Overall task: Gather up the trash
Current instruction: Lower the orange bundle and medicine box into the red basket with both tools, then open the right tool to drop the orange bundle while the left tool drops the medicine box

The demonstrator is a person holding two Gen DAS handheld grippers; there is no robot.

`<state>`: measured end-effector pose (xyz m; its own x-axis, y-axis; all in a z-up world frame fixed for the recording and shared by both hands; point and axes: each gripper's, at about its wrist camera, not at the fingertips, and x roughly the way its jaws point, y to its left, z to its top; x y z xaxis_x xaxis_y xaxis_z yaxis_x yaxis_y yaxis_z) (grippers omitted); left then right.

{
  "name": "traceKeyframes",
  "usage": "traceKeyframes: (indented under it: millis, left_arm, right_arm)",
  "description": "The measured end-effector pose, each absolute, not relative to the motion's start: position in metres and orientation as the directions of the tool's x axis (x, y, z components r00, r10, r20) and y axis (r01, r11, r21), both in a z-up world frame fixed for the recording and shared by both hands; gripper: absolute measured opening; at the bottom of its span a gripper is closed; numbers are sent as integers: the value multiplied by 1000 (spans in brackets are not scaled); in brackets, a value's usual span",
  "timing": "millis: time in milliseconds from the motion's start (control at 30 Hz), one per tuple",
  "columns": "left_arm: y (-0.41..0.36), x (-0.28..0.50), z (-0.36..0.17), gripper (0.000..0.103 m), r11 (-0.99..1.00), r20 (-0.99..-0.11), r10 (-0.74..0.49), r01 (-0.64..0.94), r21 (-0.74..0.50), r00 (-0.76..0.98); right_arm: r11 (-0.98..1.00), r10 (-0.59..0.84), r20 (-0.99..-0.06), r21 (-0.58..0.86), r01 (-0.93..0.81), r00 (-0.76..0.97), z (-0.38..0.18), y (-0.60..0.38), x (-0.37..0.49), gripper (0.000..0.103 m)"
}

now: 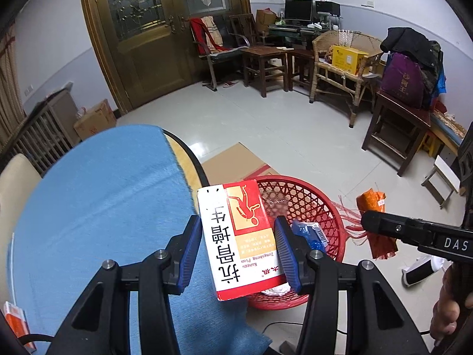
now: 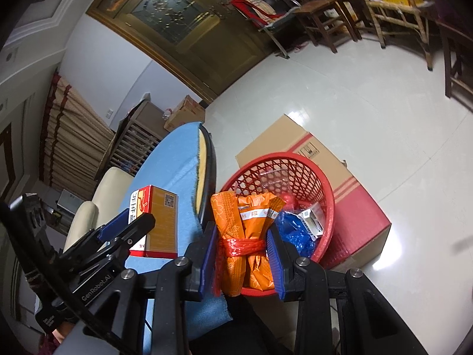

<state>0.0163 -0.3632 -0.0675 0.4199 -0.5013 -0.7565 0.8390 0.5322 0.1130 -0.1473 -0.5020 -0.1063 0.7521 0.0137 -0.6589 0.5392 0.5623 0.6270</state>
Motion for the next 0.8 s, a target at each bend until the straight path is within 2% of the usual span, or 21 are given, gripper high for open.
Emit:
traceKeyframes:
  millis: [700, 733, 800]
  left_arm:
    - [-386, 31, -90, 53, 528, -768, -492, 842, 112, 411]
    - [-387, 32, -89, 54, 527, -767, -493, 842, 113, 412]
    - [-387, 33, -89, 58, 529, -765, -492, 841, 115, 414]
  right_arm:
    - [441, 56, -643, 702, 559, 764, -149, -540, -113, 38]
    - [432, 61, -643, 706, 561, 763, -151, -542, -111, 40]
    - [419, 74, -642, 714, 560, 763, -154, -545, -108, 60]
